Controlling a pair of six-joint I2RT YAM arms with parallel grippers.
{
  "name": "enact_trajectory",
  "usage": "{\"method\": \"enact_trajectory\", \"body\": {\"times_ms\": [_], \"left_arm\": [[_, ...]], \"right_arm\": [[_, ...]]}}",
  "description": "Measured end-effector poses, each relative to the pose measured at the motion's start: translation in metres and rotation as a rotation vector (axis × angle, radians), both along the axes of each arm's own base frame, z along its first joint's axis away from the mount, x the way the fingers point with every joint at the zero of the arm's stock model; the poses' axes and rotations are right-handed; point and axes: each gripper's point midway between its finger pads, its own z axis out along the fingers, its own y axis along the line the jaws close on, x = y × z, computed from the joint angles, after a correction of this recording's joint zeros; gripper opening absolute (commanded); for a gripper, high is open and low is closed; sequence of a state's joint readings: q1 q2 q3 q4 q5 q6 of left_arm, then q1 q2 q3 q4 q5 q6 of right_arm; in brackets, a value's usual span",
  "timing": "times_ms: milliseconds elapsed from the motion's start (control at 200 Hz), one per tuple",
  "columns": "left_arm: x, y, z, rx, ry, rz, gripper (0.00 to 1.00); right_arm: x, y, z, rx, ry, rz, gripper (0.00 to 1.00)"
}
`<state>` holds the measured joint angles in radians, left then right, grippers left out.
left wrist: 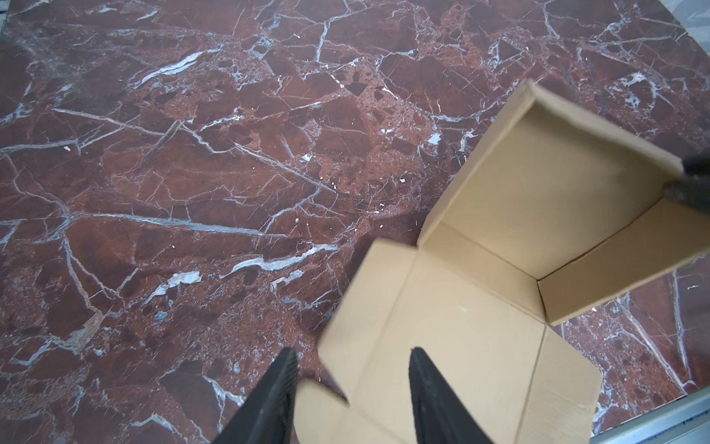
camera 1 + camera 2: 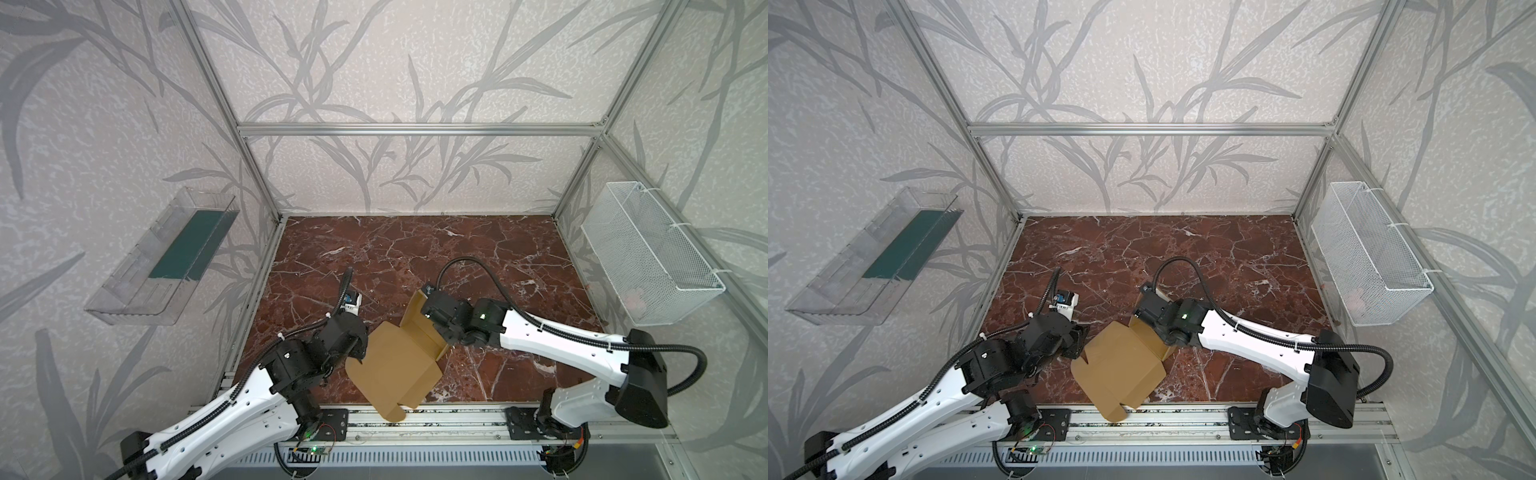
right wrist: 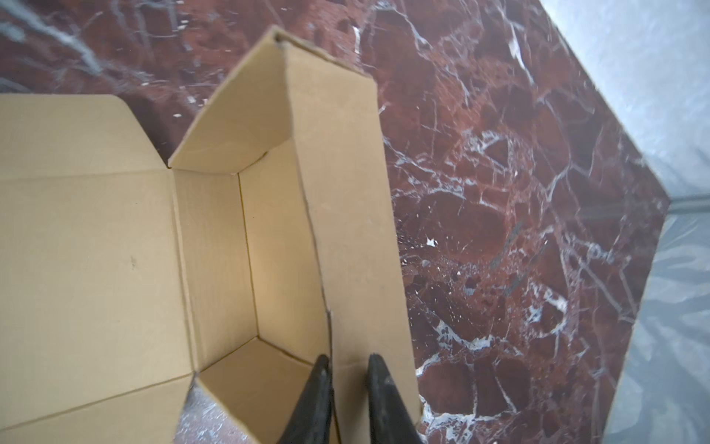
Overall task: Assemble paper box
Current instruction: Turn over the paper box at the center of the table.
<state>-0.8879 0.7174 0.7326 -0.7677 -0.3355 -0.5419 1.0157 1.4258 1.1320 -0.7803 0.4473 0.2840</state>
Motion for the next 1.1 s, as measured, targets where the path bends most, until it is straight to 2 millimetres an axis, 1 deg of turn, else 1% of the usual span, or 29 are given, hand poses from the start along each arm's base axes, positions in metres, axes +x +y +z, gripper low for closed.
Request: {"method": "enact_trajectory", "body": {"times_ms": [105, 165, 200, 225, 265, 385, 460, 520, 575, 680, 770, 815, 860, 930, 945, 1040, 1100], "left_arm": [[-0.001, 0.001, 0.005, -0.002, 0.0, 0.0, 0.49], [-0.001, 0.001, 0.01, -0.011, -0.006, 0.0, 0.49], [-0.002, 0.001, 0.012, -0.014, -0.004, 0.0, 0.49], [-0.002, 0.001, 0.016, -0.019, -0.005, -0.001, 0.48], [-0.001, -0.001, 0.022, -0.031, -0.01, -0.001, 0.48], [-0.001, -0.005, 0.04, -0.074, -0.023, -0.006, 0.48], [-0.002, -0.006, 0.051, -0.097, -0.03, -0.011, 0.48], [-0.004, -0.007, 0.061, -0.12, -0.038, -0.015, 0.48], [-0.005, -0.006, 0.072, -0.143, -0.051, -0.015, 0.48], [-0.008, -0.002, 0.092, -0.184, -0.081, -0.012, 0.48], [-0.011, 0.002, 0.098, -0.215, -0.094, -0.005, 0.48], [-0.013, 0.004, 0.096, -0.235, -0.094, 0.004, 0.48], [-0.014, 0.004, 0.088, -0.245, -0.085, 0.012, 0.48], [-0.016, 0.005, 0.065, -0.241, -0.048, 0.026, 0.48], [-0.017, 0.004, 0.057, -0.237, -0.032, 0.031, 0.48], [-0.02, 0.003, 0.019, -0.22, 0.043, 0.051, 0.48], [-0.022, 0.002, 0.001, -0.217, 0.079, 0.066, 0.48]], "right_arm": [[0.005, -0.023, -0.016, 0.029, 0.065, -0.08, 0.18], [0.002, -0.026, -0.023, 0.035, 0.097, -0.091, 0.18], [0.002, -0.027, -0.031, 0.069, 0.13, -0.109, 0.18], [0.001, -0.029, -0.035, 0.088, 0.152, -0.121, 0.19], [0.002, -0.039, -0.046, 0.108, 0.188, -0.164, 0.2], [0.001, -0.072, -0.077, 0.155, 0.31, -0.313, 0.25], [-0.007, -0.079, -0.089, 0.177, 0.364, -0.348, 0.28], [-0.013, -0.077, -0.091, 0.201, 0.388, -0.347, 0.3], [-0.017, -0.074, -0.087, 0.233, 0.396, -0.341, 0.34], [-0.019, -0.066, -0.073, 0.309, 0.387, -0.329, 0.4], [-0.018, -0.062, -0.062, 0.36, 0.367, -0.322, 0.43], [-0.016, -0.064, -0.056, 0.384, 0.354, -0.329, 0.43], [-0.014, -0.067, -0.052, 0.409, 0.338, -0.339, 0.45], [-0.011, -0.077, -0.048, 0.443, 0.308, -0.369, 0.45], [-0.01, -0.079, -0.047, 0.446, 0.304, -0.376, 0.45], [-0.008, -0.092, -0.05, 0.45, 0.293, -0.422, 0.46], [-0.006, -0.098, -0.052, 0.44, 0.283, -0.446, 0.47]]}}
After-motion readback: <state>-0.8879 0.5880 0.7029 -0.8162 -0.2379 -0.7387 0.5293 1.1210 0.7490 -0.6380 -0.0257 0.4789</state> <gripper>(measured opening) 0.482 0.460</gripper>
